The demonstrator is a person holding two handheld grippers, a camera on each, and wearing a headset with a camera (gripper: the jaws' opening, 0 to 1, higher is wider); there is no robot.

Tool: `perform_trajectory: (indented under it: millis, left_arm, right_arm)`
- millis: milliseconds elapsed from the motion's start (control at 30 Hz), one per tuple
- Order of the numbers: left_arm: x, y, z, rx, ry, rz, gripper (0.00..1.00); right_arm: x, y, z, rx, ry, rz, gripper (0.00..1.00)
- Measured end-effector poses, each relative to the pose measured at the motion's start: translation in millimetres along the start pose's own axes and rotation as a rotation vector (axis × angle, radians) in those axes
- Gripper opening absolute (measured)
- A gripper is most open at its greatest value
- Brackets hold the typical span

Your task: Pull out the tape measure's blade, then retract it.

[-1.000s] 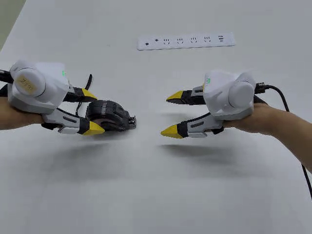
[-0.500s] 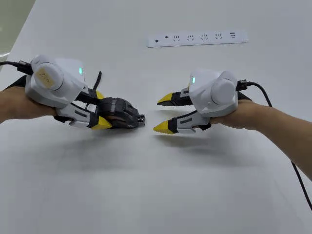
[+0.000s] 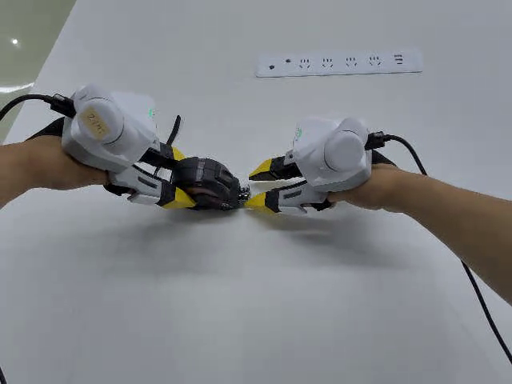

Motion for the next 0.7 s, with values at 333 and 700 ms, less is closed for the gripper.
perform_trajectory:
  millis: [333, 700]
  left_arm:
    - [-1.9, -0.1, 0.8, 0.001, -0.002, -0.017, 0.28]
    - [-1.9, 0.2, 1.2, -0.005, -0.012, -0.025, 0.28]
  right_arm:
    - [-2.0, 5.7, 4.5, 0.009, -0.054, 0.006, 0.15]
    - [-0.7, 4.0, 2.6, 0.004, -0.101, 0.016, 0.12]
Point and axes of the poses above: the centre of the closed fingertips' face, and the gripper's own axes: y roughly forward along the fingers, z roughly to its left, x roughly out of its top, the point moved 7 cm from there along -y, roughly backward along the fingers, and after that the axes turned 12 degrees about -x, right-handed, at the moved point
